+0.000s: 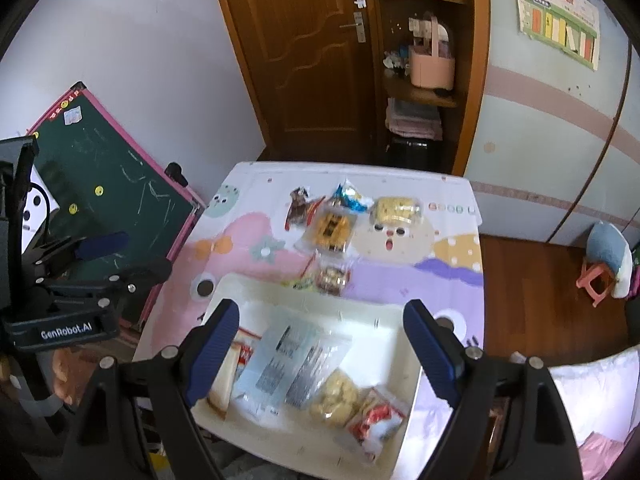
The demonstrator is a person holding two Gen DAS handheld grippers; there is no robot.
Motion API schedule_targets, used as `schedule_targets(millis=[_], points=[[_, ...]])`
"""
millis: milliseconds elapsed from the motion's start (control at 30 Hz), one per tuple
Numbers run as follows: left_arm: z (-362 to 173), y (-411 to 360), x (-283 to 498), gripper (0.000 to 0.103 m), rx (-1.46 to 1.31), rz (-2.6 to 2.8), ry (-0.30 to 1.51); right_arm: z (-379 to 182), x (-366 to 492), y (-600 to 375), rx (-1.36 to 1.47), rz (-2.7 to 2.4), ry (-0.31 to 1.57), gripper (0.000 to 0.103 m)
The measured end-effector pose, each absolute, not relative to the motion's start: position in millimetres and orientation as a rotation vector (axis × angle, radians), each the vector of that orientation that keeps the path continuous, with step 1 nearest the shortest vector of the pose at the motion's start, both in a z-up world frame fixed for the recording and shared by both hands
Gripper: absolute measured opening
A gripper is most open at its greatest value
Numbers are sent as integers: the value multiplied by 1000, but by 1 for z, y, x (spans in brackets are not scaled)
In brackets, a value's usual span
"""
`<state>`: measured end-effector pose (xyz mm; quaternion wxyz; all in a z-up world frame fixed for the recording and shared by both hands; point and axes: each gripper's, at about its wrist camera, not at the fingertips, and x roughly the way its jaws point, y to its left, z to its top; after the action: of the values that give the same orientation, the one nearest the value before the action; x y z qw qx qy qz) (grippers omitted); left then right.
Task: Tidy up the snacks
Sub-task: 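Open both tools and move them back toward the snacks on the table, then grasp the red-striped jerky bag with the left tool while the right tool grasps a clear cake bag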
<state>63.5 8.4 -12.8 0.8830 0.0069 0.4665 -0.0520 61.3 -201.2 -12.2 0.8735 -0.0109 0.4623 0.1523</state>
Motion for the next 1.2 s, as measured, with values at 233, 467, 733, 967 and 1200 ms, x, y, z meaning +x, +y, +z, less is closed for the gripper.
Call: schedule_targets(millis=[233, 467, 733, 967, 1200], points=[[4, 22, 107, 82, 96, -96, 880, 2, 102, -196, -39, 316, 924, 85], [5, 25, 165, 82, 133, -172, 908, 0, 158, -187, -96, 279, 935, 84], [-45, 26, 252, 82, 112, -222, 1008, -48, 237, -176, -101, 262, 1040, 83], [-138, 21, 313, 82, 71, -251, 1181, -144, 292, -165, 45, 320, 1239, 82], [-213, 35, 352, 82, -45, -234, 1298, -232, 320, -142, 116, 312, 1405, 82]])
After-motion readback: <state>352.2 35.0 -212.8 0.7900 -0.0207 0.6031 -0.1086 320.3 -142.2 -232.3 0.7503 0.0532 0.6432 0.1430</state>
